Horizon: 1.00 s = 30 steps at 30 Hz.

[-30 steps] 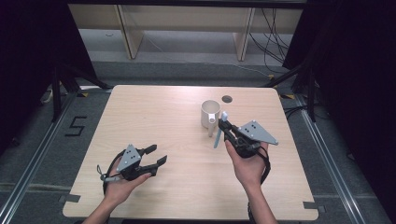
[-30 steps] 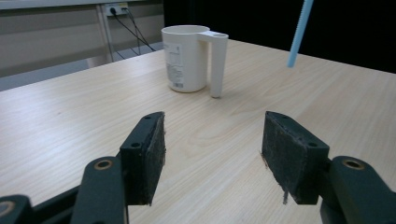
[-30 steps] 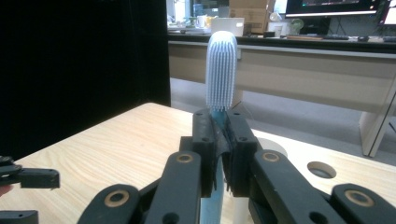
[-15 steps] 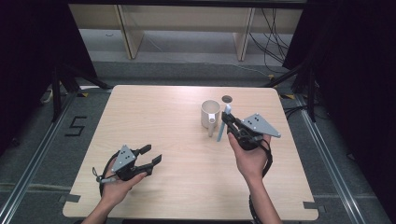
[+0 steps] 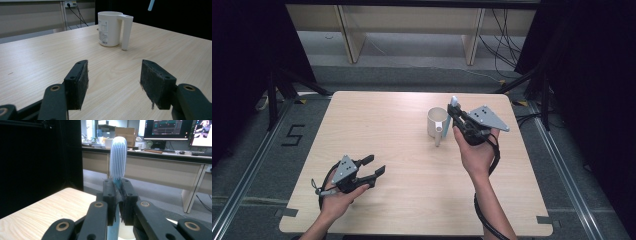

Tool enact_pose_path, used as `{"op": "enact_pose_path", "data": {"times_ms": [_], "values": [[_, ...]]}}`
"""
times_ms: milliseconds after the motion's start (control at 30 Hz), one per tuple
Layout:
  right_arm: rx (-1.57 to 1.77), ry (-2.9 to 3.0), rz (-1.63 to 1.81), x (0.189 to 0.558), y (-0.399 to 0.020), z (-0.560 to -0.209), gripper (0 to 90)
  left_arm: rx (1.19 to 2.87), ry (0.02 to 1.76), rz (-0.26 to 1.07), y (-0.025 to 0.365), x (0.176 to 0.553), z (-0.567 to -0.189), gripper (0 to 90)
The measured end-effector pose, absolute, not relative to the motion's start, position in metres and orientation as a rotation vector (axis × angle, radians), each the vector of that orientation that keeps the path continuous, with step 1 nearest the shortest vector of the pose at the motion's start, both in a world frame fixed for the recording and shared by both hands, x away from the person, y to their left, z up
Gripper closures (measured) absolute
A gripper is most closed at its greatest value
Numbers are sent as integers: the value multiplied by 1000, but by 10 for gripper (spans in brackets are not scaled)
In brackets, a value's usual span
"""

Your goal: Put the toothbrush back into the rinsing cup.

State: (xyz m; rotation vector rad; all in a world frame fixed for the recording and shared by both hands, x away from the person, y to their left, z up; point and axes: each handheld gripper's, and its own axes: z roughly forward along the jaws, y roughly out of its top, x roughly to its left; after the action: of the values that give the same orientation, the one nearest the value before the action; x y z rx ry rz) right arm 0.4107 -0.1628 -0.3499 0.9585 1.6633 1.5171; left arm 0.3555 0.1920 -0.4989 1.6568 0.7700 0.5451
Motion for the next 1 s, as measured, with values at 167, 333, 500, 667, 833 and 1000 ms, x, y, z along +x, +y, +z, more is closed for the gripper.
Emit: {"op": "enact_pose_path", "data": {"times_ms": [167,333,500,667,833,1000], "values": [[978,1662,1516,421,-156,-349,850,1643,757,540,190,356,-499,392],[975,1665,1508,431,-154,-352,849,1657,769,540,191,356,-499,393],[969,1644,1519,438,-152,-355,850,1655,767,539,191,356,-499,394],[997,1650,1500,445,-150,-358,849,1660,762,534,190,356,-499,396],[986,1655,1496,451,-149,-363,849,1664,760,531,189,356,-499,398],[1005,1661,1484,454,-146,-368,849,1668,759,533,191,356,-499,401]]}}
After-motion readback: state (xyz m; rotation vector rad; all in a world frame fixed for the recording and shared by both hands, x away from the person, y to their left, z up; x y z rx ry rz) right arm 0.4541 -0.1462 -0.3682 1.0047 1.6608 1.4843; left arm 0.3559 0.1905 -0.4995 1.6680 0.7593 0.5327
